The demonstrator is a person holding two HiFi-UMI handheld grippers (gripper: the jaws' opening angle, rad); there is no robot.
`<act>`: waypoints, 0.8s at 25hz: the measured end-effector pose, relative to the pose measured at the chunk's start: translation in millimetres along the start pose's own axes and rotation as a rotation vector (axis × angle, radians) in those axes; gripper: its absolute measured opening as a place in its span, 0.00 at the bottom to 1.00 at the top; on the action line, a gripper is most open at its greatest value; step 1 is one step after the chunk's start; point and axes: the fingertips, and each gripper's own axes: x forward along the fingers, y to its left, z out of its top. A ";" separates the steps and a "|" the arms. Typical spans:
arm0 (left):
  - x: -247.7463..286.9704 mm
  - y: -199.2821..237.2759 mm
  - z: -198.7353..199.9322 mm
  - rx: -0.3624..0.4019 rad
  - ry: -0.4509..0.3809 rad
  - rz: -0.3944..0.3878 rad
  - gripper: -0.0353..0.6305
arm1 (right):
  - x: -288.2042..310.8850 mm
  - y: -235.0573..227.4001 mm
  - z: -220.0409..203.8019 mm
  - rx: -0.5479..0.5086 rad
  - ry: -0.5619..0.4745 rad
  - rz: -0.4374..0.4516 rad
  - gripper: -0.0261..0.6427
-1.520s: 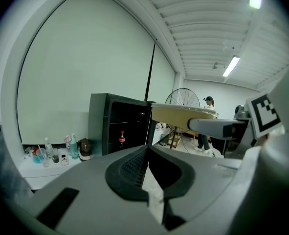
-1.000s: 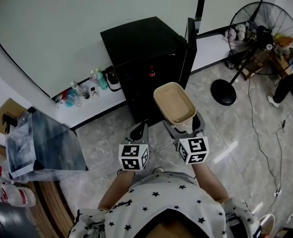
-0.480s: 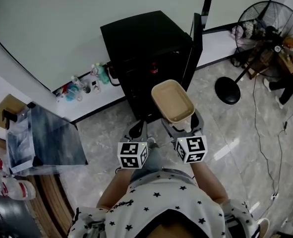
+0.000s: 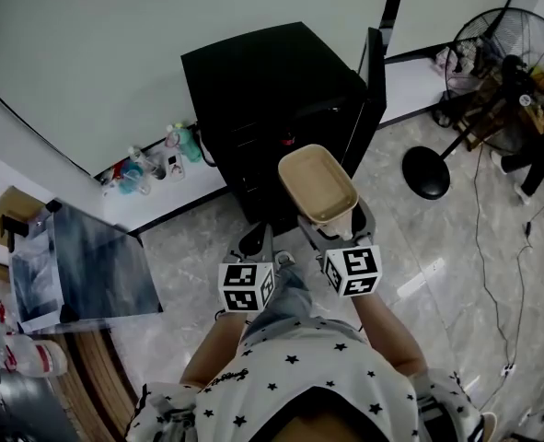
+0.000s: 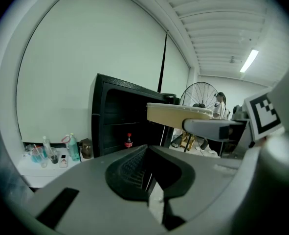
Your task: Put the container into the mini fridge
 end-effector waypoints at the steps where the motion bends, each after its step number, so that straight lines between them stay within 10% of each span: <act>1: 5.2 2.8 2.0 -0.001 0.002 0.002 0.07 | 7.7 -2.8 0.5 -0.001 0.003 0.001 0.80; 20: 65.5 44.3 24.2 -0.013 0.042 0.028 0.07 | 139.5 -31.0 -4.2 -0.044 0.034 0.039 0.80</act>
